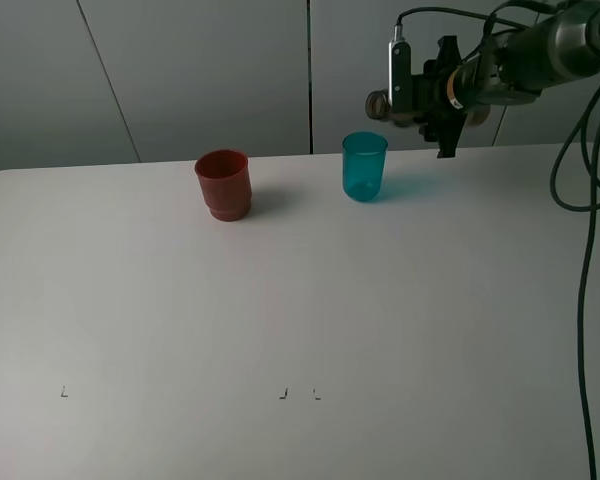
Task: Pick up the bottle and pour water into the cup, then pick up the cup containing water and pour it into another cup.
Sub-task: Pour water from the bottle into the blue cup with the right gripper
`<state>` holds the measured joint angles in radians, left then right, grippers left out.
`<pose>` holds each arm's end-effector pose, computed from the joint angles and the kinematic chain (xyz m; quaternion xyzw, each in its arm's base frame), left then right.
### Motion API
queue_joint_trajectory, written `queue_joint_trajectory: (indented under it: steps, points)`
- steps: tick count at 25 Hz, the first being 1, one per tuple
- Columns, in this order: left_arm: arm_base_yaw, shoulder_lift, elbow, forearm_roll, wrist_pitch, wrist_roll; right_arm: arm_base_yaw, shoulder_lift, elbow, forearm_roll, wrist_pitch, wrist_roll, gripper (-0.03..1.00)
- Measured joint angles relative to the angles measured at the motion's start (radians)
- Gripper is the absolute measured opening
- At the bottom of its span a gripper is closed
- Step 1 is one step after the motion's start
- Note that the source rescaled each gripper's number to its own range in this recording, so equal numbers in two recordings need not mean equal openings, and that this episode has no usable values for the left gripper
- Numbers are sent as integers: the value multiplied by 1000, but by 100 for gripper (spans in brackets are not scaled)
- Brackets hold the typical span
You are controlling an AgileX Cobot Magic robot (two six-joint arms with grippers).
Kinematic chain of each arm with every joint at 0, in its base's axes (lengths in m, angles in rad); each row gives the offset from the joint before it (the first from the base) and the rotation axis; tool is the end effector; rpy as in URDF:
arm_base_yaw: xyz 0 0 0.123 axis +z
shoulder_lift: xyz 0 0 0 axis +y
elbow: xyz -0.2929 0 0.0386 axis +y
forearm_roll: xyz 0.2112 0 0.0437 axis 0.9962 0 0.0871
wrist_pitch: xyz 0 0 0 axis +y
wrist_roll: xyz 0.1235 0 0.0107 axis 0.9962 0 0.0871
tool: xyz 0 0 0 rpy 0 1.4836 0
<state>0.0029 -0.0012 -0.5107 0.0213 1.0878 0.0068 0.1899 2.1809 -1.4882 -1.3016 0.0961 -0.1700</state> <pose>-0.0208 0.0023 0.2445 0.0011 0.8571 0.0131 0.5149 0.4829 0.0810 0.1668 -0.6432 0.6165 -0.3033 0.3380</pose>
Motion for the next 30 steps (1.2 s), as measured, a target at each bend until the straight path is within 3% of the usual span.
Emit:
queue_joint_trajectory:
  steps: [30]
  points:
    - [0,0,0,0,0,0,0,30,-49,-77,12,-29,0]
